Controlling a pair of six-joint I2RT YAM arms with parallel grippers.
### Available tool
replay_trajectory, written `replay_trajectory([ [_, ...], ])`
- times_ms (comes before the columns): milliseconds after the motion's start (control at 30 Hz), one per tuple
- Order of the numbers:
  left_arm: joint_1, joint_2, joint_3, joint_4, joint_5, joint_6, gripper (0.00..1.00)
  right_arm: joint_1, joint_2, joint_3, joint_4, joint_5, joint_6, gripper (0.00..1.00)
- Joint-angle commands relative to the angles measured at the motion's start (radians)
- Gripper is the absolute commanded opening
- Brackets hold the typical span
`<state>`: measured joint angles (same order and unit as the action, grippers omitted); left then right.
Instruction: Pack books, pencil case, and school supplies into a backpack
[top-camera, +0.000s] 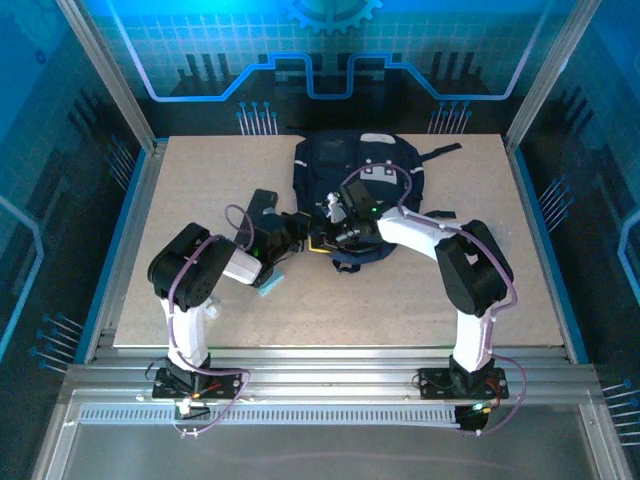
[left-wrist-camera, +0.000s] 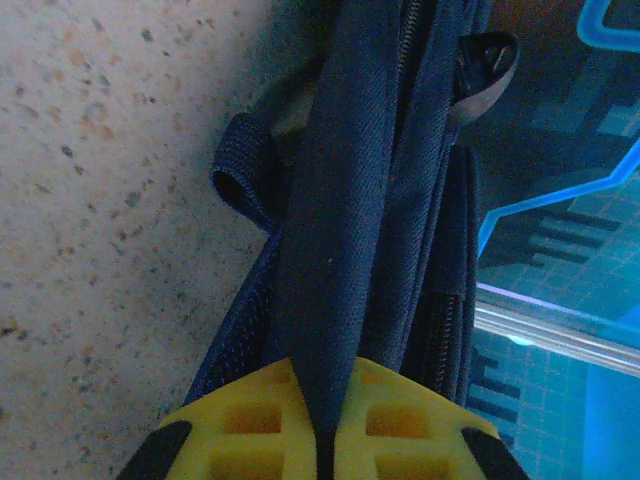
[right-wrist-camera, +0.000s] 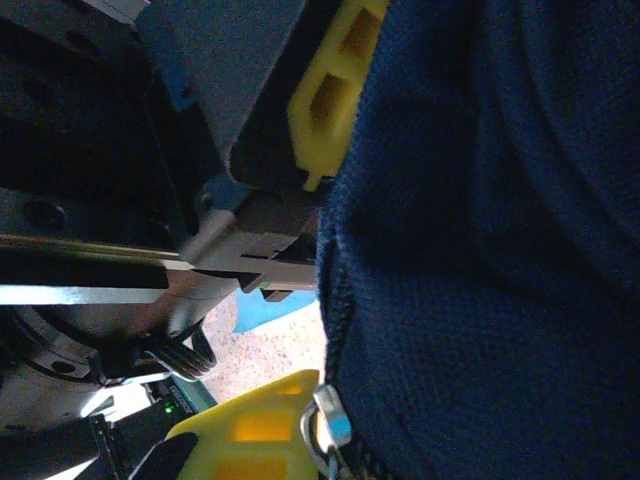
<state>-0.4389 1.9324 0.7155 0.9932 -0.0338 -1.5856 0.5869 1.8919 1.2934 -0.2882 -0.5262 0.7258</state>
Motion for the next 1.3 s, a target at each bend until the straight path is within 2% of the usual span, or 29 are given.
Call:
replay_trajectory([
  [0,0.019,-0.093,0.005,-0.029,-0.030,0.081,0.00,-0.006,-0.079,-0.020,-0.147,-0.099,-0.100,0.00],
  [233,0.088,-0.116,0.096,-0.186,0.083,0.176,0.00,-0.057,-0.131,-0.043,-0.506,0.102,-0.314,0.00],
  [500,0.169,-0.152,0.177,-0.343,0.199,0.281,0.00,-0.133,-0.185,-0.108,-0.653,0.324,-0.414,0.00],
  [667,0.211,-0.167,0.247,-0.462,0.246,0.360,0.00,-0.141,-0.184,-0.069,-0.735,0.551,-0.451,0.00],
  [767,0.218,-0.171,0.295,-0.551,0.263,0.400,0.00,-0.131,-0.175,-0.032,-0.656,0.420,-0.436,0.00],
  [800,0.214,-0.176,0.305,-0.586,0.268,0.411,0.15,-0.119,-0.167,-0.013,-0.614,0.353,-0.427,0.00],
  [833,0.211,-0.187,0.312,-0.620,0.267,0.419,0.34,-0.106,-0.157,0.012,-0.565,0.302,-0.412,0.00],
  [867,0.209,-0.199,0.312,-0.656,0.261,0.421,0.48,-0.093,-0.145,0.033,-0.525,0.269,-0.394,0.00],
  [933,0.204,-0.244,0.304,-0.734,0.237,0.439,0.68,-0.067,-0.108,0.098,-0.450,0.193,-0.368,0.00],
  [1033,0.202,-0.333,0.277,-0.854,0.196,0.501,0.81,-0.044,-0.035,0.210,-0.395,0.132,-0.334,0.00],
  [1100,0.199,-0.392,0.242,-0.910,0.175,0.515,0.84,-0.034,0.012,0.284,-0.380,0.108,-0.316,0.00],
  [1133,0.197,-0.417,0.222,-0.932,0.167,0.514,0.92,-0.031,0.034,0.318,-0.376,0.092,-0.313,0.00],
  [1267,0.192,-0.507,0.121,-0.968,0.152,0.465,0.93,-0.010,0.096,0.425,-0.372,0.056,-0.298,0.00],
])
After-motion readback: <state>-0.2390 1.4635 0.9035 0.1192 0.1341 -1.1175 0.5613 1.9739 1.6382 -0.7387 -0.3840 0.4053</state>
